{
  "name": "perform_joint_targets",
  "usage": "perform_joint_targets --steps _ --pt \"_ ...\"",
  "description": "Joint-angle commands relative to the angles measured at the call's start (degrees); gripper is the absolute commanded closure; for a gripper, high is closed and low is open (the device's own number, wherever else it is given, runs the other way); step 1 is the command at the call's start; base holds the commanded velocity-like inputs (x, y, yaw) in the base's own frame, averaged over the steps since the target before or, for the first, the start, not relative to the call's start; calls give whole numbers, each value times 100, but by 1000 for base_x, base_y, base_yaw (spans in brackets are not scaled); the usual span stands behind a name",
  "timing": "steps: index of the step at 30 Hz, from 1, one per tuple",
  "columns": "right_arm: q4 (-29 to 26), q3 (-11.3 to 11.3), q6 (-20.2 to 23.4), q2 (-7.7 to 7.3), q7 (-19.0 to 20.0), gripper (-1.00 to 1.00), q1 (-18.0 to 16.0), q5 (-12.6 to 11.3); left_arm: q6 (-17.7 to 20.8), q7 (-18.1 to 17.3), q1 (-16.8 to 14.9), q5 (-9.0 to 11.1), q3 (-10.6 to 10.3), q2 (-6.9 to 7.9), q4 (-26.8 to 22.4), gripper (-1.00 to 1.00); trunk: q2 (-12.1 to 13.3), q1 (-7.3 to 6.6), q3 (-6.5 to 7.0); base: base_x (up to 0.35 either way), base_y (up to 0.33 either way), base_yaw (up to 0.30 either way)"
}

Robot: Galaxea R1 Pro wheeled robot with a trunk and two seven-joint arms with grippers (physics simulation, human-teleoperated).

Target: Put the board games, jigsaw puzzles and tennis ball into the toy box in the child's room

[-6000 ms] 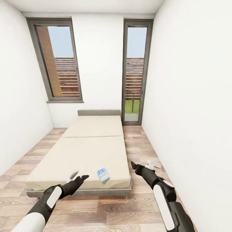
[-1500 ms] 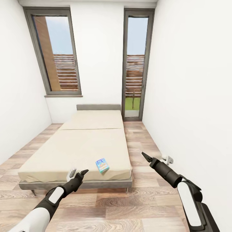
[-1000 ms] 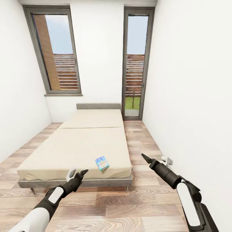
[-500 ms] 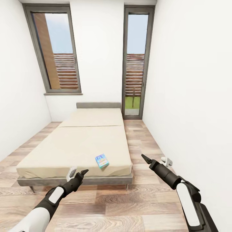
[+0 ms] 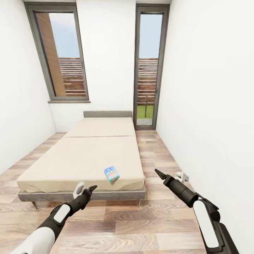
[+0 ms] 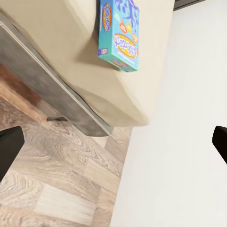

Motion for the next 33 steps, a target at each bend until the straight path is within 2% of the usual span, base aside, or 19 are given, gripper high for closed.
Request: perform_joint_targets --steps 1,19,33 --pt "-2 -18 44 7 14 -100 -5 -21 50 -11 -5 32 33 -3 2 -100 -44 22 -24 0 0 0" --pt "-1 -18 43 7 10 -100 -5 -21 50 -11 -5 33 27 -4 0 -100 -766 417 -347 0 0 0" --pt "-2 -10 0 7 5 -100 -3 -13 51 -3 -5 31 33 -23 -14 -100 -766 417 -347 2 -3 0"
